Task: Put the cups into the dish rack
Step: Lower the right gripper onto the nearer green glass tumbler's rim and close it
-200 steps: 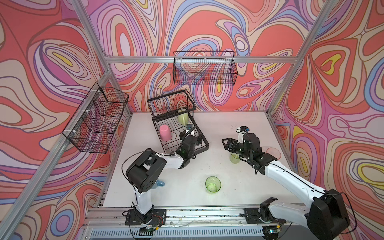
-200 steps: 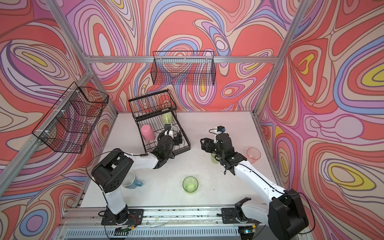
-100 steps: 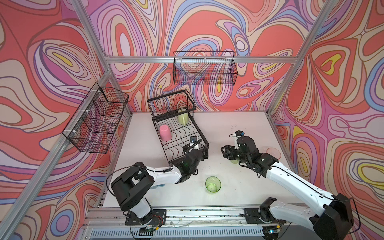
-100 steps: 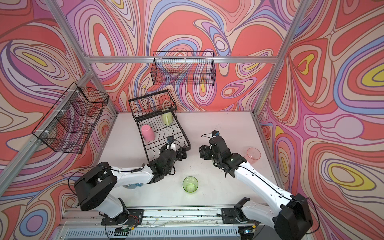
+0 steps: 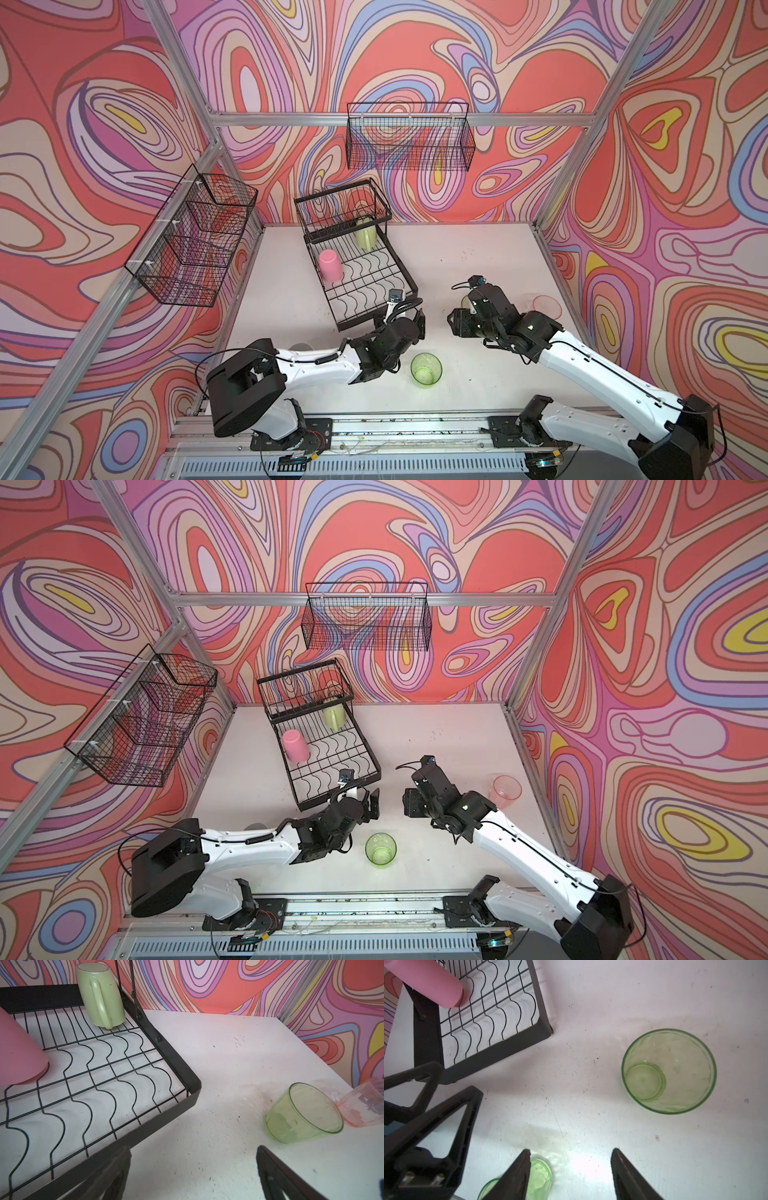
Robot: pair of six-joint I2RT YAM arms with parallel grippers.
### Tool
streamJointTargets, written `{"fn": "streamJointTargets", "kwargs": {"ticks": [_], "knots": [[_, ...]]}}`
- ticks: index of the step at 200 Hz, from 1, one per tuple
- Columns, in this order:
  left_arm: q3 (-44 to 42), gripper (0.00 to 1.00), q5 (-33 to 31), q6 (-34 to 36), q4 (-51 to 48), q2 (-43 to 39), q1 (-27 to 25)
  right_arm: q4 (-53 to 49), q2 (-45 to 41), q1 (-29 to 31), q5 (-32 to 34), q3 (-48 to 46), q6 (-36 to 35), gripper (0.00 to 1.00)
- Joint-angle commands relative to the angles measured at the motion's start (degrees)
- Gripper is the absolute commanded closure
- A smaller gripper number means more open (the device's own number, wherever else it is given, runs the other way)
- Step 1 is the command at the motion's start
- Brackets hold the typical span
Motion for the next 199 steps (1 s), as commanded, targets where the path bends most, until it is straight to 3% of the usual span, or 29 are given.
{"fn": "streamJointTargets", "kwargs": {"ticks": [1, 68, 131, 199], "knots": [[-0.59, 0.04, -1.80, -2.90, -5.33, -1.71, -0.58, -4.43, 0.43, 1.60, 1.66, 1.07, 2.43, 0.38], [3.40, 0.04, 0.47, -2.19, -11.05, -0.95, -1.03, -10.86, 5.12, 5.46, 2.72, 3.87, 3.60, 0.44], [2.69, 0.04, 3.28, -2.45, -12.91, -1.45, -1.57, -13.13, 0.94, 9.74, 6.56, 2.18, 7.72, 0.53], [-0.14, 0.04, 6.08, -0.84, -16.58, -6.26, -1.79, -13.67, -1.42, 11.18, 4.51, -0.33, 9.09, 0.61]]}}
